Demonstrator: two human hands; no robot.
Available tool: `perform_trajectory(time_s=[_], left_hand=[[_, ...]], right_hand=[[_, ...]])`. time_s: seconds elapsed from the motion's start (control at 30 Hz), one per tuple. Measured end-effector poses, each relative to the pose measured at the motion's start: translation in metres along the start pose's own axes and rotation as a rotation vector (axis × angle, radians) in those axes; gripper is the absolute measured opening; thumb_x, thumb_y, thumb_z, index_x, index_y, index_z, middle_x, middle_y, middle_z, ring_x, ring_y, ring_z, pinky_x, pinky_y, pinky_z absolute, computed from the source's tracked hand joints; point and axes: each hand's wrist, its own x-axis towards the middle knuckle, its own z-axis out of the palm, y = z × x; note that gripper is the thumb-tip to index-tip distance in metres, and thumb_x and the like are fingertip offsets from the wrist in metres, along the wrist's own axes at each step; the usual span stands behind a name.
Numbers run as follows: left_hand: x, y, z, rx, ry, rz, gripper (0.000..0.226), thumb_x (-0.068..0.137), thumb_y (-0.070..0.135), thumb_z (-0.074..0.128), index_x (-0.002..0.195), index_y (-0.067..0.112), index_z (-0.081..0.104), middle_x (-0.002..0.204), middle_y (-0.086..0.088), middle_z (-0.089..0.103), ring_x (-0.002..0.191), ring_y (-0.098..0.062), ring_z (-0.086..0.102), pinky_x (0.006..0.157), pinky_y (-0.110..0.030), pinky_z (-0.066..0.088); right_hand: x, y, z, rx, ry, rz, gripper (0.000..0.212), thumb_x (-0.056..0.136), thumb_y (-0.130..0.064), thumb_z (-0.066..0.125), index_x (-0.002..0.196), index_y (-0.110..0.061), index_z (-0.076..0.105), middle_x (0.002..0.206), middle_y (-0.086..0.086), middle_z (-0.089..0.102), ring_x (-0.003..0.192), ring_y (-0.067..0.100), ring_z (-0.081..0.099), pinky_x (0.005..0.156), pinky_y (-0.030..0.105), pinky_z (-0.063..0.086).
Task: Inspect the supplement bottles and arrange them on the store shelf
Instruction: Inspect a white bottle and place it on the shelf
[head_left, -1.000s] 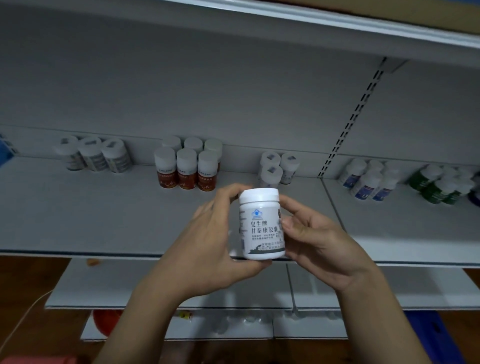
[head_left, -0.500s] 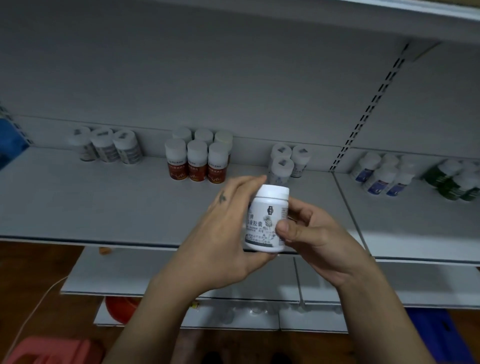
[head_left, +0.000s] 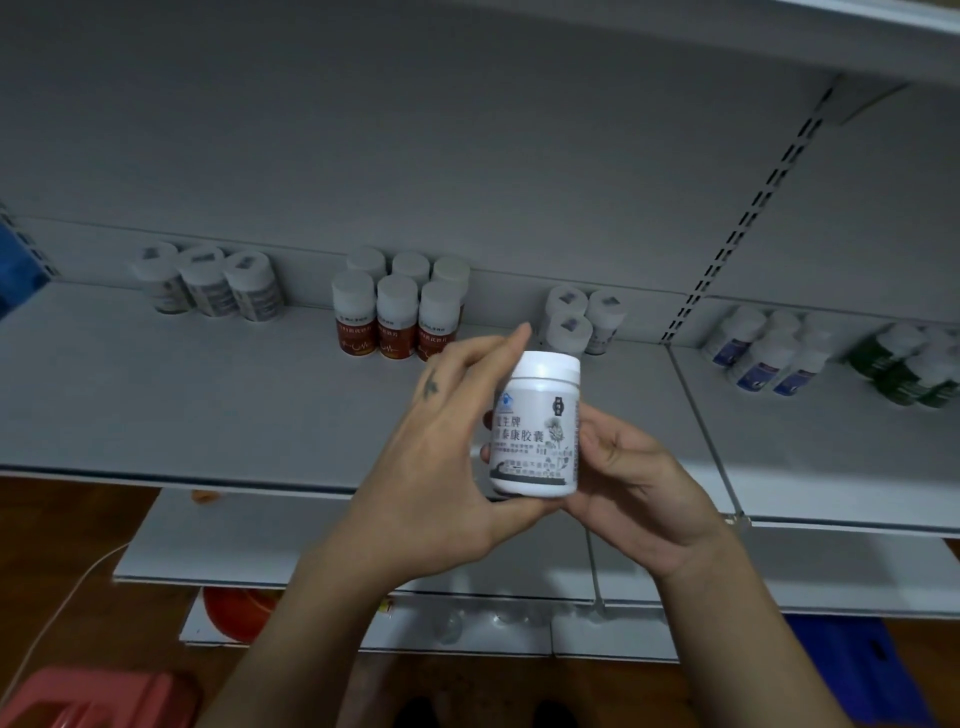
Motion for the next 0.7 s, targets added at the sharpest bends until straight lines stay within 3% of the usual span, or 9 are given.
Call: perform_trajectory(time_s=[0.1, 0.2, 0.3, 0.43, 0.53, 0.7], left_hand=[[0.001, -0.001, -0.001, -0.005, 0.004, -0.005, 0.103, 0.066, 0.049, 0.082, 0.151, 0.023, 0.03, 0.137, 0.017, 0.034, 0.129, -0.007, 0.039, 0.1, -0.009, 0.033], [0.003, -0.005, -0.002, 0.004, -0.028, -0.035, 0.1, 0.067, 0.051, 0.081, 0.149, 0.027, 0.031, 0.139, 0.016, 0.035, 0.13, -0.005, 0.038, 0.101, -0.012, 0.034], [0.002, -0.01, -0.003, 0.024, -0.094, -0.086, 0.098, 0.067, 0.041, 0.083, 0.147, 0.033, 0.027, 0.14, 0.02, 0.033, 0.13, 0.0, 0.035, 0.103, -0.014, 0.034], [-0.001, -0.014, -0.001, -0.016, -0.112, -0.152, 0.098, 0.066, 0.03, 0.084, 0.138, 0.047, 0.019, 0.133, 0.036, 0.029, 0.125, 0.012, 0.033, 0.097, -0.002, 0.031], [-0.001, -0.017, -0.002, -0.056, -0.098, -0.159, 0.096, 0.066, 0.028, 0.085, 0.134, 0.051, 0.02, 0.135, 0.033, 0.033, 0.126, 0.009, 0.036, 0.098, -0.005, 0.032], [0.0, -0.022, -0.002, -0.068, -0.106, -0.176, 0.092, 0.066, 0.029, 0.084, 0.132, 0.045, 0.022, 0.137, 0.025, 0.037, 0.129, 0.002, 0.039, 0.106, -0.016, 0.035]], right_hand=[[0.003, 0.002, -0.001, 0.055, 0.001, 0.006, 0.063, 0.089, -0.019, 0.068, 0.141, 0.006, 0.042, 0.135, 0.026, 0.053, 0.12, 0.04, 0.056, 0.1, 0.052, 0.048], [0.004, 0.0, -0.001, 0.005, 0.03, 0.006, 0.059, 0.085, -0.024, 0.073, 0.135, 0.001, 0.053, 0.122, 0.02, 0.064, 0.11, 0.032, 0.064, 0.09, 0.043, 0.054], [0.007, -0.001, -0.003, -0.089, 0.135, 0.024, 0.07, 0.067, -0.031, 0.088, 0.126, -0.002, 0.061, 0.112, 0.017, 0.069, 0.101, 0.027, 0.068, 0.089, 0.039, 0.055], [0.012, 0.0, 0.0, -0.182, 0.229, 0.018, 0.081, 0.054, -0.04, 0.093, 0.121, -0.004, 0.065, 0.111, 0.016, 0.07, 0.102, 0.025, 0.067, 0.085, 0.032, 0.055], [0.013, -0.002, 0.004, -0.146, 0.212, 0.028, 0.073, 0.068, -0.046, 0.084, 0.125, -0.006, 0.063, 0.113, 0.012, 0.069, 0.104, 0.022, 0.066, 0.085, 0.03, 0.054], [0.011, -0.004, -0.003, -0.065, 0.16, 0.082, 0.056, 0.086, -0.011, 0.064, 0.138, 0.002, 0.048, 0.131, 0.034, 0.053, 0.123, 0.048, 0.052, 0.098, 0.049, 0.05]])
